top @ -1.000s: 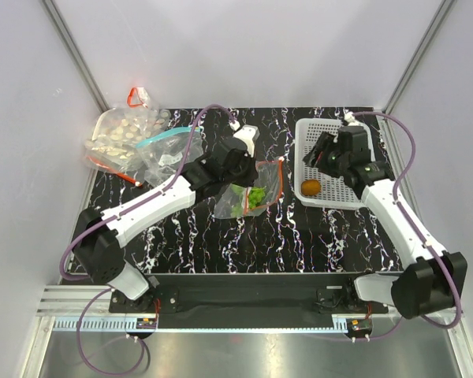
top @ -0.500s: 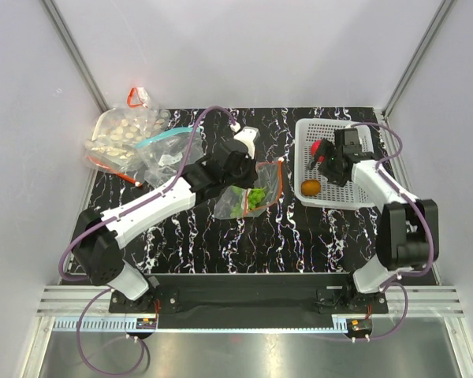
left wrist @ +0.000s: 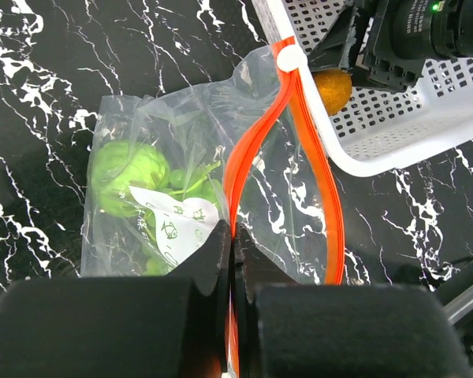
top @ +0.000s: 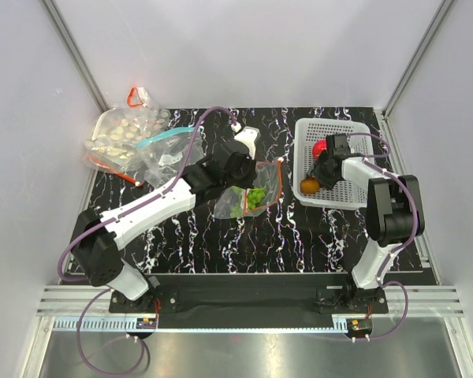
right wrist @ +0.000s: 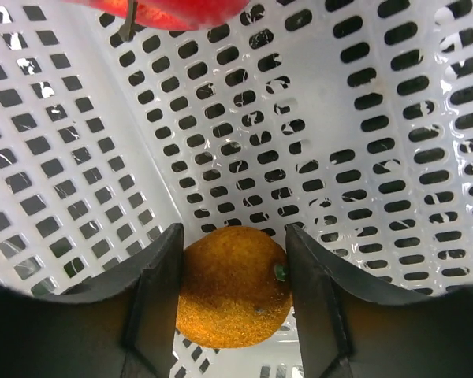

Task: Place the food in the zip-top bag and seal the zipper
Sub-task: Pick up the fake fruit from the bin.

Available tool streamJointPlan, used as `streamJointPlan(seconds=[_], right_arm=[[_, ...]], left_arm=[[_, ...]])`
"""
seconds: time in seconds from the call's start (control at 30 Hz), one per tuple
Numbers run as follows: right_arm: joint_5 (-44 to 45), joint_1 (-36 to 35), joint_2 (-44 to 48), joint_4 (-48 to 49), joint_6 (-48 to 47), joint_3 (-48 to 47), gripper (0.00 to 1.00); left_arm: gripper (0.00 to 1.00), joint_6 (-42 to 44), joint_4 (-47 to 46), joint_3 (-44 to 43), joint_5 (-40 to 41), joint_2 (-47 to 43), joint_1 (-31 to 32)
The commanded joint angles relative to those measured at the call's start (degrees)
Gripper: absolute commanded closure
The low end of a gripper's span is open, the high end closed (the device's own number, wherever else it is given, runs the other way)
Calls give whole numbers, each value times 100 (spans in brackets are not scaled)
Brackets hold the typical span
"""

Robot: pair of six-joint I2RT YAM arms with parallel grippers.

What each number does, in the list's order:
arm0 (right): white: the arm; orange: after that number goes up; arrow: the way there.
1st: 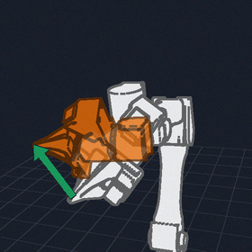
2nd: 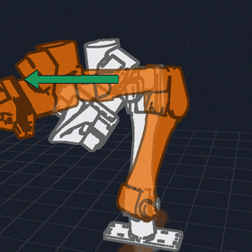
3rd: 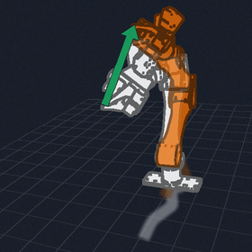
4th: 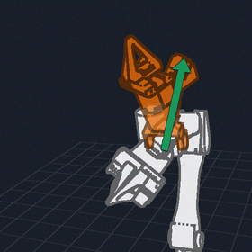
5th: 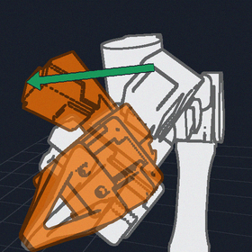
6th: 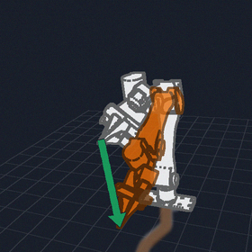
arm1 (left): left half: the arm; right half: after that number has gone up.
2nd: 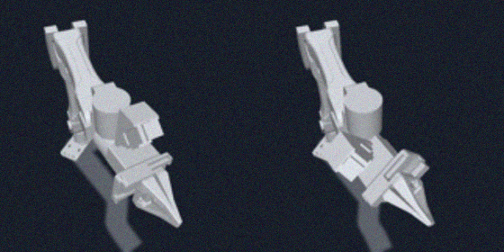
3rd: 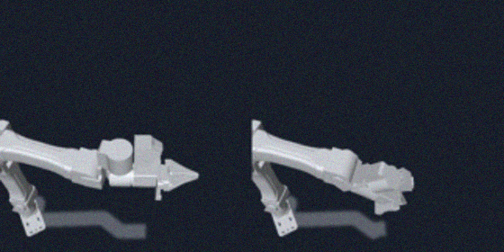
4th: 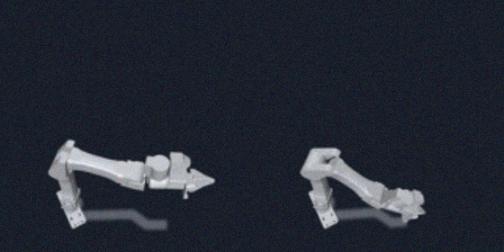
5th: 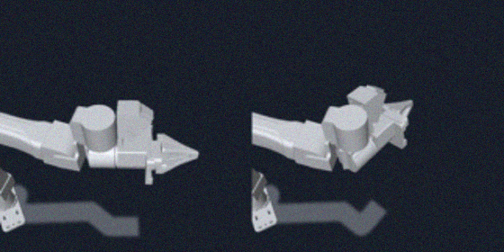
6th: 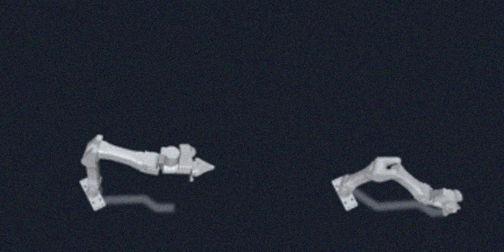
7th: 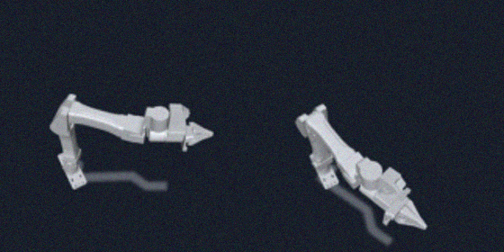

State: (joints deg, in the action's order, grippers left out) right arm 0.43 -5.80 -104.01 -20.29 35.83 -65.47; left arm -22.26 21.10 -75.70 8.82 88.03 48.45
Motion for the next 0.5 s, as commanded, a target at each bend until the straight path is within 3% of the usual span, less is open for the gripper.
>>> streamJointPlan(seconds=[0.0,0.27,0.47], right_arm=[[229,44,380,368,143,183,56],[432,44,1846,193,-225,561,60],[-216,35,2866,183,-630,798,61]], left_arm=[[100,117,-203,3,217,-286,25],[100,152,-71,-155,269,-216,68],[100,161,43,-305,349,-137,104]])
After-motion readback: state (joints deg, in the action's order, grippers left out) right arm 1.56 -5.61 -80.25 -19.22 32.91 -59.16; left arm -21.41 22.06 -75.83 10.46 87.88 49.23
